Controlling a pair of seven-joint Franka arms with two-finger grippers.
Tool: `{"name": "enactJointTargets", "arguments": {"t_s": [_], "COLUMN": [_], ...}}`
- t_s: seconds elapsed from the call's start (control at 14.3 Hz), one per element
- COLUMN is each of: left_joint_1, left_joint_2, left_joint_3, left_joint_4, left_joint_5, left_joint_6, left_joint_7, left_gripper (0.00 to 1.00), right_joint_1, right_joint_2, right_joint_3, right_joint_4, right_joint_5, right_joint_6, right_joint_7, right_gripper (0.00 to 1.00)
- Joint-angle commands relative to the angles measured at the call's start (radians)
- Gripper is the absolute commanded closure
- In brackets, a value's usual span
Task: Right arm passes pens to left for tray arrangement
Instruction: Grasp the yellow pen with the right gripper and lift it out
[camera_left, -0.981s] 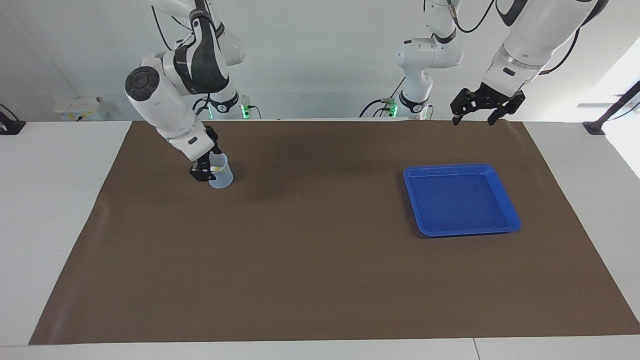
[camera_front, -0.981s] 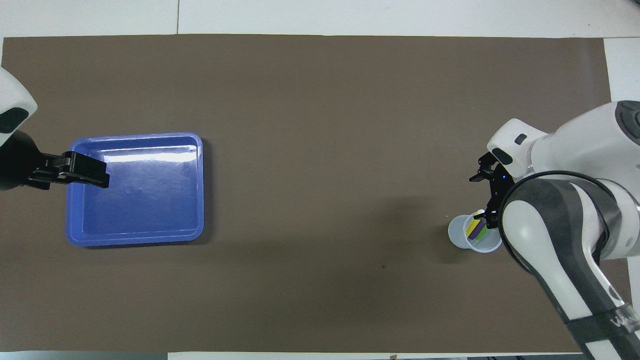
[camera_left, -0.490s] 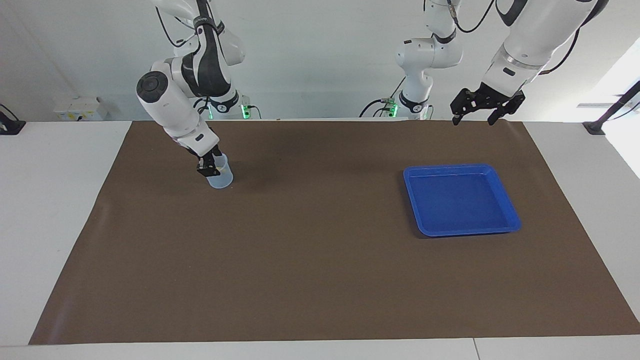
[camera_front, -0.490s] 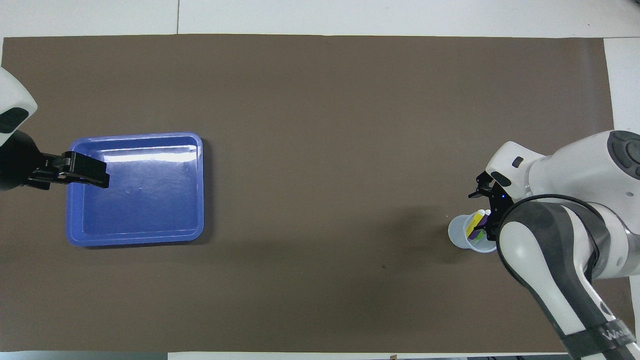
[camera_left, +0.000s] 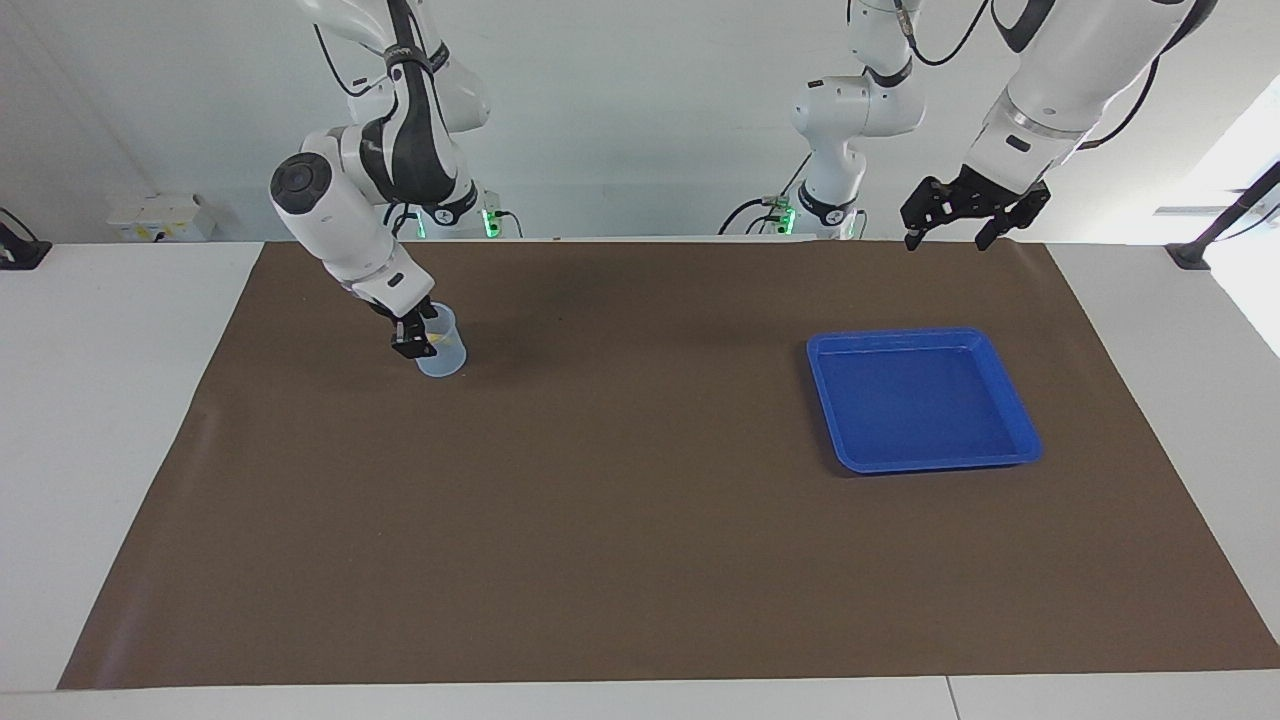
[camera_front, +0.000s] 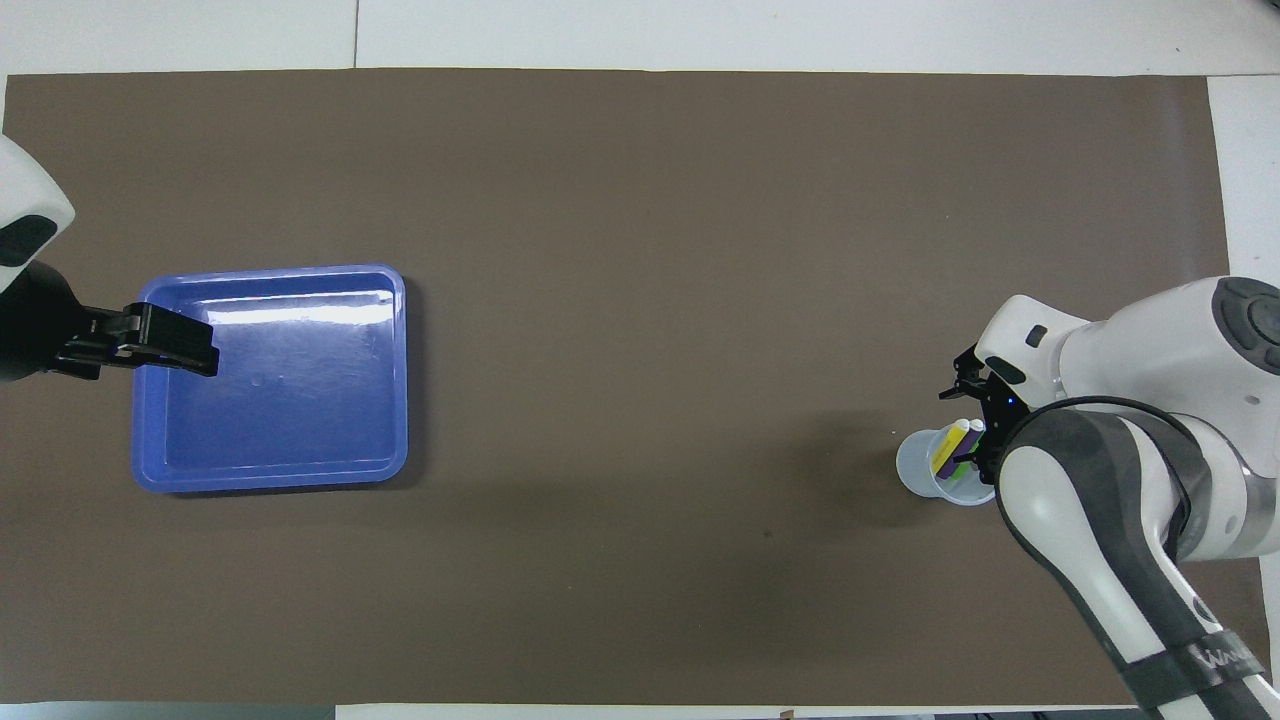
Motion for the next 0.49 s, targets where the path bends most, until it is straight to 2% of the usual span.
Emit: {"name": "enactJointTargets", "arguments": {"t_s": [0.0,0.14,0.28,0.42], "left_joint_1": [0.003,0.004,0.004,0.003], "left_joint_2": [-0.002,0.0,-0.002,-0.002], "left_joint_3": [0.003,0.003,0.003,0.003], "left_joint_4": [0.002,0.002,0.002,0.002], "left_joint_5": [0.002,0.002,0.002,0.002], "left_joint_6": [-0.002,-0.002,-0.002,-0.003], "left_joint_7": [-0.006,-0.004,-0.004,-0.006], "left_gripper": [0.0,0.0,0.0,0.0], "right_joint_1": [-0.032,-0.032,-0.027,-0.024], "right_joint_2": [-0.018,-0.018,-0.018,-0.019], "right_joint_3": [0.006,0.008,0.008,0.008], "right_joint_4": [-0.031,-0.031,-0.031,-0.032], "right_joint_5": [0.019,0.019,0.019,0.019], "right_joint_6": [0.016,0.015,0.013,0.015], "right_joint_7": [-0.034,-0.028,-0.025,-0.025], "right_gripper": [0.29,0.31,0.38,0.39]}}
